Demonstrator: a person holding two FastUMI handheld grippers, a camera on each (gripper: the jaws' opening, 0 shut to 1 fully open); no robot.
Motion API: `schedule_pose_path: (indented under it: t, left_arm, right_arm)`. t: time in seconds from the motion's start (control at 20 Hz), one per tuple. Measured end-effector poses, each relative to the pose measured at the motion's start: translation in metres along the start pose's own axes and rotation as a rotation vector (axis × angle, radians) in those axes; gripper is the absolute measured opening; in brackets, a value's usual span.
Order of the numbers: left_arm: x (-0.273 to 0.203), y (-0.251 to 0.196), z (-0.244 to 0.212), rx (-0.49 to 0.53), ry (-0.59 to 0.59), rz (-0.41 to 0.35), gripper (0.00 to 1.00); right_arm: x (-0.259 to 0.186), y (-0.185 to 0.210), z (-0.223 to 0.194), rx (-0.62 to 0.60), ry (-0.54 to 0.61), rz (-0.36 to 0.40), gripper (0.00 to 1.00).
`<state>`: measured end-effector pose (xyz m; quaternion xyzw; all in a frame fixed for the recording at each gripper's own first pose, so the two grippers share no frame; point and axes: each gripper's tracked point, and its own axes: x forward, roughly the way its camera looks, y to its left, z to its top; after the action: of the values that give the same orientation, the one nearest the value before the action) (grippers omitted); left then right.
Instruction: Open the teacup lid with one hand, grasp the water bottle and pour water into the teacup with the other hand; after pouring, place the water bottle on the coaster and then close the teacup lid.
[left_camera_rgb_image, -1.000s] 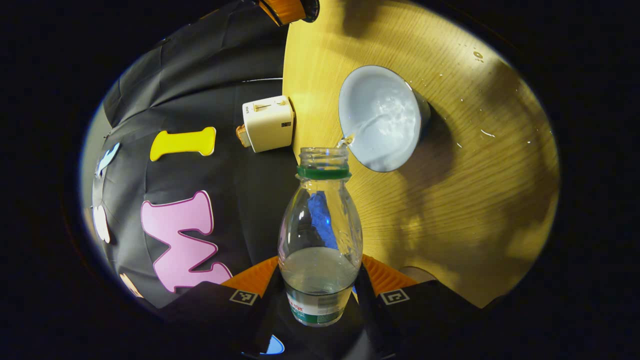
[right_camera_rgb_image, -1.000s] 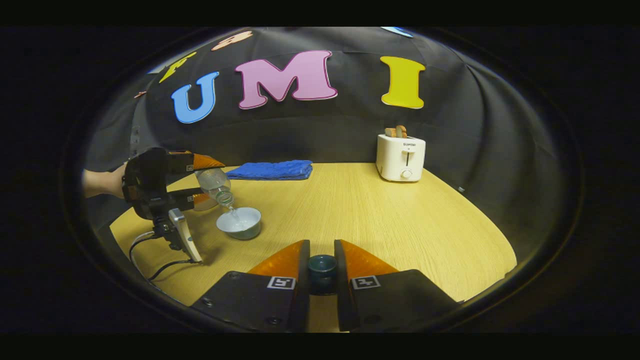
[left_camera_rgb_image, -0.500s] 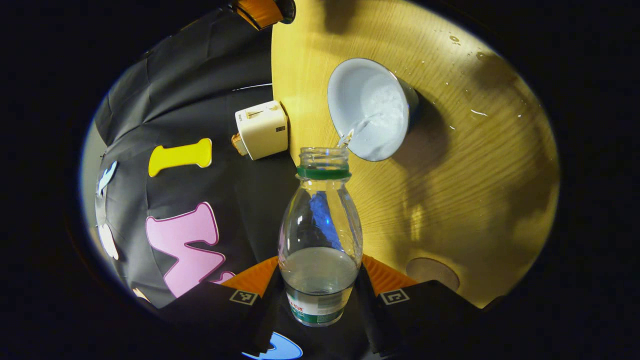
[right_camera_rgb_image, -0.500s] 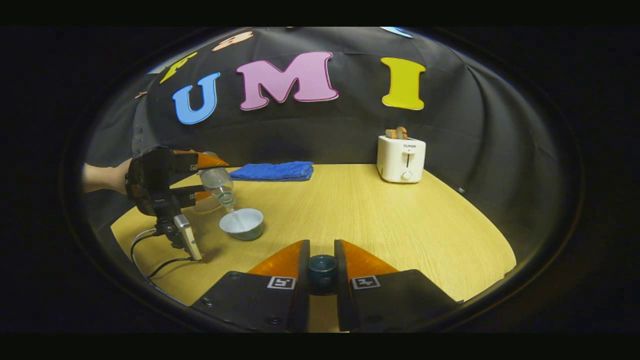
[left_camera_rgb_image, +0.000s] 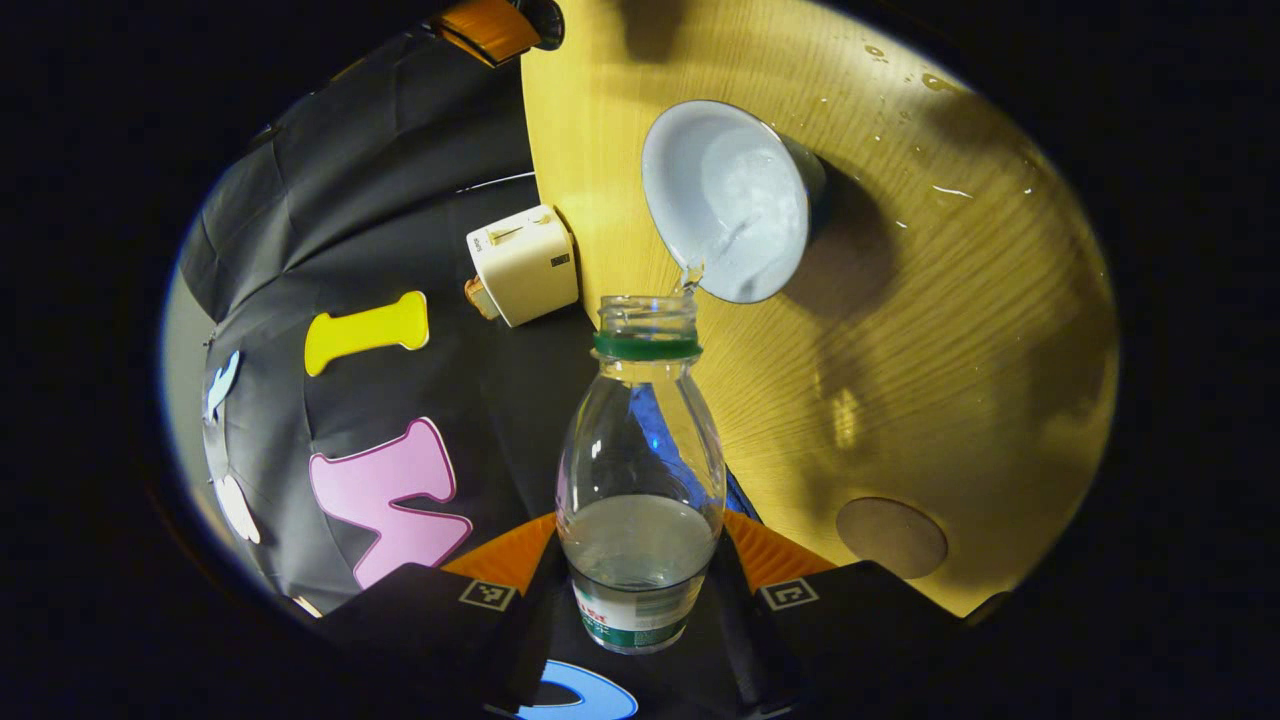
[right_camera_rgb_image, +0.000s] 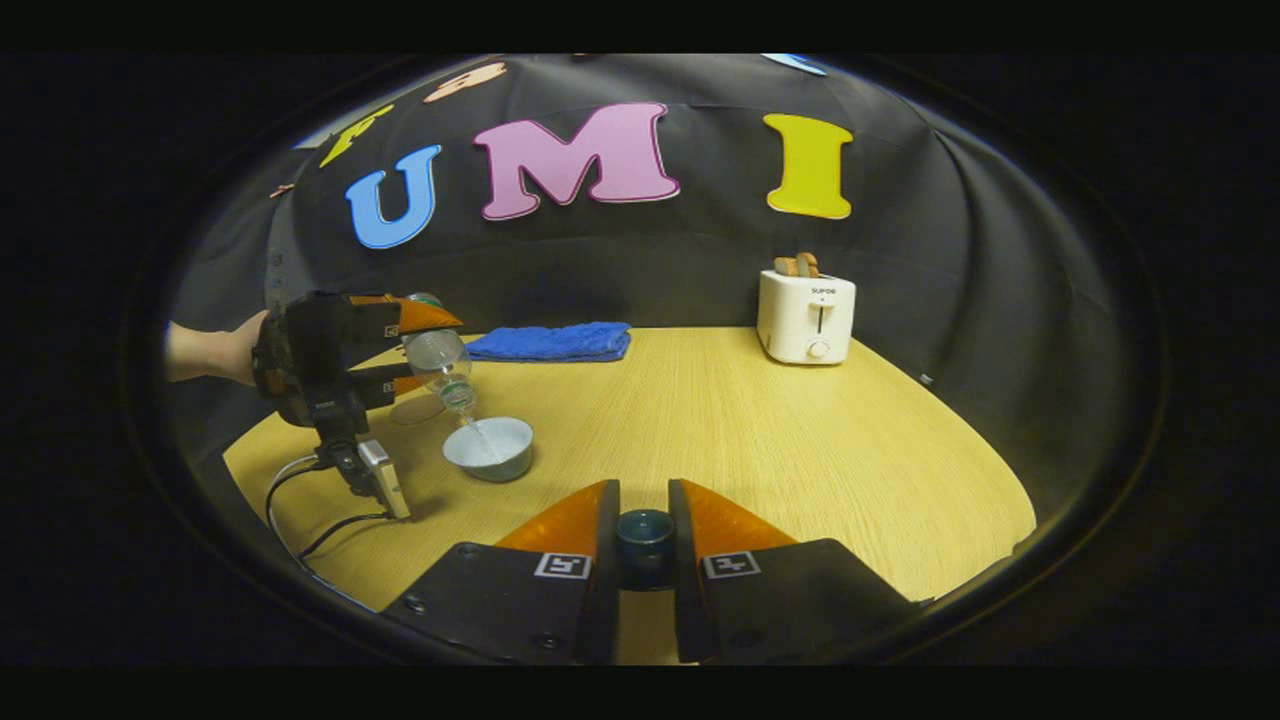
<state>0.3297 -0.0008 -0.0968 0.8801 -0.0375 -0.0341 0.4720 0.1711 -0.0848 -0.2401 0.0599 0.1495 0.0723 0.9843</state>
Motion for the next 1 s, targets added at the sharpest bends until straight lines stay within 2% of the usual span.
schedule_pose_path:
  t: [1.0]
  left_arm:
    - [0.013, 0.023, 0.004, 0.15, -0.072, 0.007, 0.74]
  right_arm:
    - [0.008, 0.005, 0.01, -0.006, -0.009, 0.012, 0.26]
